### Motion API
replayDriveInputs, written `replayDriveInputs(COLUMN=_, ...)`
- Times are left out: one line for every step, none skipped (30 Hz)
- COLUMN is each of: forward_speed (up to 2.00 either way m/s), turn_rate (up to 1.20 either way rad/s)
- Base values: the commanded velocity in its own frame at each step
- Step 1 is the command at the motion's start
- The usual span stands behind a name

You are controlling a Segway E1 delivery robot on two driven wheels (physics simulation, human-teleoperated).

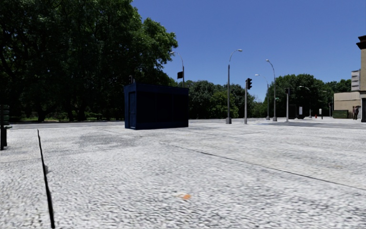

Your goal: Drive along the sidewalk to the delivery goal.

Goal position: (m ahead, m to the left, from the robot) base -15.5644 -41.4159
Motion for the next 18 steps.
replayDriveInputs(forward_speed=2.0, turn_rate=0.0)
replayDriveInputs(forward_speed=2.0, turn_rate=0.0)
replayDriveInputs(forward_speed=2.0, turn_rate=0.0)
replayDriveInputs(forward_speed=2.0, turn_rate=0.0)
replayDriveInputs(forward_speed=2.0, turn_rate=0.0)
replayDriveInputs(forward_speed=2.0, turn_rate=0.0)
replayDriveInputs(forward_speed=2.0, turn_rate=0.0)
replayDriveInputs(forward_speed=2.0, turn_rate=0.0)
replayDriveInputs(forward_speed=2.0, turn_rate=0.0)
replayDriveInputs(forward_speed=2.0, turn_rate=0.0)
replayDriveInputs(forward_speed=2.0, turn_rate=0.0)
replayDriveInputs(forward_speed=2.0, turn_rate=0.0)
replayDriveInputs(forward_speed=2.0, turn_rate=0.0)
replayDriveInputs(forward_speed=2.0, turn_rate=0.0)
replayDriveInputs(forward_speed=2.0, turn_rate=0.0)
replayDriveInputs(forward_speed=2.0, turn_rate=0.0)
replayDriveInputs(forward_speed=2.0, turn_rate=0.0)
replayDriveInputs(forward_speed=2.0, turn_rate=0.0)
